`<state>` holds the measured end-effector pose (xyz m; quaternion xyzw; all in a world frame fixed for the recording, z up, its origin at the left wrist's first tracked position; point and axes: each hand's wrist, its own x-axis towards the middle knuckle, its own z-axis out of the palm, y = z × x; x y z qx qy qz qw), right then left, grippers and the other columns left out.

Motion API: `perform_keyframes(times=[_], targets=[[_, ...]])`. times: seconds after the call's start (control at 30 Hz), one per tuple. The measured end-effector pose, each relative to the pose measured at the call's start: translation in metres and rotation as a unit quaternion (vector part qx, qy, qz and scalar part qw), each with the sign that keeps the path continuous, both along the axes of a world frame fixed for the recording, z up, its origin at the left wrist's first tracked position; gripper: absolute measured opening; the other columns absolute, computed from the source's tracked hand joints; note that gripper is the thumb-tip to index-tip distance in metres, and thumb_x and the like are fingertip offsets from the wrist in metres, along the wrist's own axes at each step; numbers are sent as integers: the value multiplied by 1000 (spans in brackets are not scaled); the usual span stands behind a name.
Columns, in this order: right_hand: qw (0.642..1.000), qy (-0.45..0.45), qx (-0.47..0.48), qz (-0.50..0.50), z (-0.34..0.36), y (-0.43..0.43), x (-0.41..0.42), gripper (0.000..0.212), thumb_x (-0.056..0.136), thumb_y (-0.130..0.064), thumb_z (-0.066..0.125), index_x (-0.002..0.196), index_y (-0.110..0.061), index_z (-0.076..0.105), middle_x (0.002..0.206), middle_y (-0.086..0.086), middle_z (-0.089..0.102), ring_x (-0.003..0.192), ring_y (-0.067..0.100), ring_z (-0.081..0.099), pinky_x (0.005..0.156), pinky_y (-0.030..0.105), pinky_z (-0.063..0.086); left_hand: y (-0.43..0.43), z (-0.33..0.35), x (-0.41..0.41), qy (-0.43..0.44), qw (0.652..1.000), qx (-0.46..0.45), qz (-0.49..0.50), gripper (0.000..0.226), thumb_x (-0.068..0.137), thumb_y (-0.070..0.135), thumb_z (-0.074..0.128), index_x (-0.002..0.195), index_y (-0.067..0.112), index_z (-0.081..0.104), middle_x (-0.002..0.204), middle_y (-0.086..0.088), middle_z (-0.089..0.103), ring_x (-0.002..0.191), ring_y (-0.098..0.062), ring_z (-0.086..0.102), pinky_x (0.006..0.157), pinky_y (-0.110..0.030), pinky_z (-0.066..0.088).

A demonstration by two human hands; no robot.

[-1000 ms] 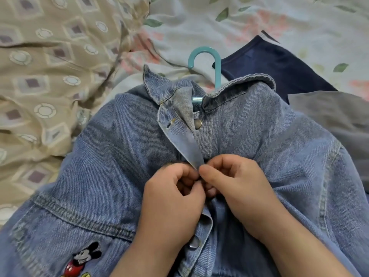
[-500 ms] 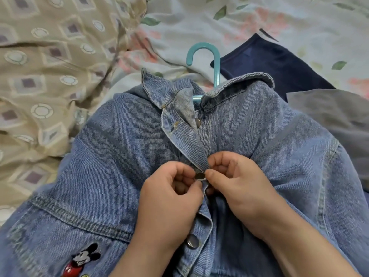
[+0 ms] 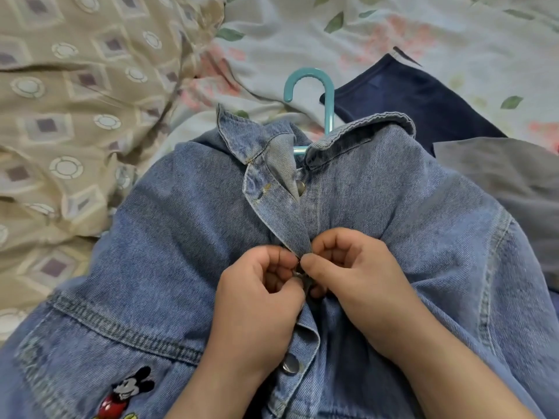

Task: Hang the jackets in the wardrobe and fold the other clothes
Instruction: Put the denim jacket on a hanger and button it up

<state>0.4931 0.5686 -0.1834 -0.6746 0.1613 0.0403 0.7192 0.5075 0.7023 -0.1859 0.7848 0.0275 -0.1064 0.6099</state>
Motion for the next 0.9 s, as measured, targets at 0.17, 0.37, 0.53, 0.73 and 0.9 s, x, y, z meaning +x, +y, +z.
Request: perform_keyframes(times=[0.17,0.37,0.53,0.73,0.9], targets=[[999,18,-18,-25,-1,5,3,17,87,-8,69,71,-12,64,53,2,60,43,10,53,41,24,42,-1,-5,-3,-39,998,40,-16,15,75,8,71,70,20,64,60,8,63,50,-1,53,50,-17,43],[998,27,-47,-30,-2,8,0,31,93,-9,61,62,-12,63,54,4,59,43,11,51,41,25,41,-3,-8,-6,-13,999,40,17,13,61,25,53,73,26,57,55,5,55,49,-7,45,53,-25,40],[998,48,14,-30,21,2,-2,42,98,-8,52,60,-17,69,52,3,57,43,19,52,38,26,42,-6,24,16,-4,995,-37,93,41,66,56,69,74,16,64,51,0,59,44,-9,52,41,-27,42],[947,-102,-302,18,55,-21,63,26,86,-15,60,80,-37,72,83,-10,73,77,7,68,75,24,54,-9,44,89,-97,987,100,83,14,69,19,68,64,10,58,55,6,58,49,-8,49,52,-25,47],[902,-103,-418,39,23,-22,81,24,82,-6,64,95,-22,77,88,-13,62,85,-1,55,87,16,44,-14,26,92,-167,975,47,141,18,76,3,68,69,18,61,59,-5,61,48,-3,43,48,-14,38]])
